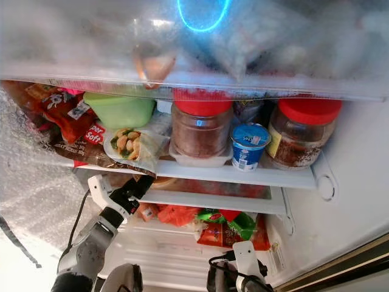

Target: Restocking fridge

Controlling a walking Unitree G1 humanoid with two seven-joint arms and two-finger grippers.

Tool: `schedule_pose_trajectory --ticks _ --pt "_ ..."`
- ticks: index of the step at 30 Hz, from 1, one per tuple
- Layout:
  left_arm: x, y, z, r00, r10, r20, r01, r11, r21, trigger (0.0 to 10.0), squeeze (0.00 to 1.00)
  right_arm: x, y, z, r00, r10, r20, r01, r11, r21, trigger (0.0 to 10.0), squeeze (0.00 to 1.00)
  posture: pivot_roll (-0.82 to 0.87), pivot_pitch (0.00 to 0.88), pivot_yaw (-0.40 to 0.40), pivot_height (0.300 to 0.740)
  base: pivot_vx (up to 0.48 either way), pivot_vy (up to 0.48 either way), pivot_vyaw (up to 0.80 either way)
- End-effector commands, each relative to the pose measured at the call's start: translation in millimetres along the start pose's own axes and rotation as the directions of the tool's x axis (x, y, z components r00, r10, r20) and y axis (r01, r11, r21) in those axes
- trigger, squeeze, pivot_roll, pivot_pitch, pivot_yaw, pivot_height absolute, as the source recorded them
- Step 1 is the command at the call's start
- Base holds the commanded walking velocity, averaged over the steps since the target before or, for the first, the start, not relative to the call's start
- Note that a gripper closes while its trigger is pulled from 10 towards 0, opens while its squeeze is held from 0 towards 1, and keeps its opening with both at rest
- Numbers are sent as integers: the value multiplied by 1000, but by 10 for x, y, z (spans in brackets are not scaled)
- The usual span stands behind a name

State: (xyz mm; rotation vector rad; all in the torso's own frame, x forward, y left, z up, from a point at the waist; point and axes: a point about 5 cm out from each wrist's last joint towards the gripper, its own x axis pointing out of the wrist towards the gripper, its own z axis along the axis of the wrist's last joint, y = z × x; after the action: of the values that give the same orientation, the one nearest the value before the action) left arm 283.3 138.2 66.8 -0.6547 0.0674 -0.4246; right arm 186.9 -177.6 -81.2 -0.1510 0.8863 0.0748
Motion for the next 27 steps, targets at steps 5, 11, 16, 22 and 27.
schedule_pose_trajectory --ticks 5,11,16,22,27 --pt "-47 -88 72 999 -37 4 36 999 30 10000 0 -61 70 -281 993 24 -112 -23 1000 15 10000 0 -1 84 -1 622 0 0 0" --pt "-81 -191 68 997 -77 -22 79 991 108 10000 0 -54 75 -257 995 20 -101 -18 1000 18 10000 0 -3 84 -1 622 0 0 0" --pt "-114 -226 87 995 -81 -55 91 974 208 10000 0 -51 70 -246 995 17 -98 -15 1000 22 10000 0 -5 85 4 622 0 0 0" --pt "-246 -198 30 996 -38 -83 61 954 294 10000 0 -51 70 -246 995 17 -97 -14 1000 26 10000 0 -8 86 5 622 0 0 0" --pt "-327 -225 8 997 19 -74 16 891 453 10000 0 -50 68 -241 995 17 -95 -15 1000 22 10000 0 -3 87 2 622 0 0 0"
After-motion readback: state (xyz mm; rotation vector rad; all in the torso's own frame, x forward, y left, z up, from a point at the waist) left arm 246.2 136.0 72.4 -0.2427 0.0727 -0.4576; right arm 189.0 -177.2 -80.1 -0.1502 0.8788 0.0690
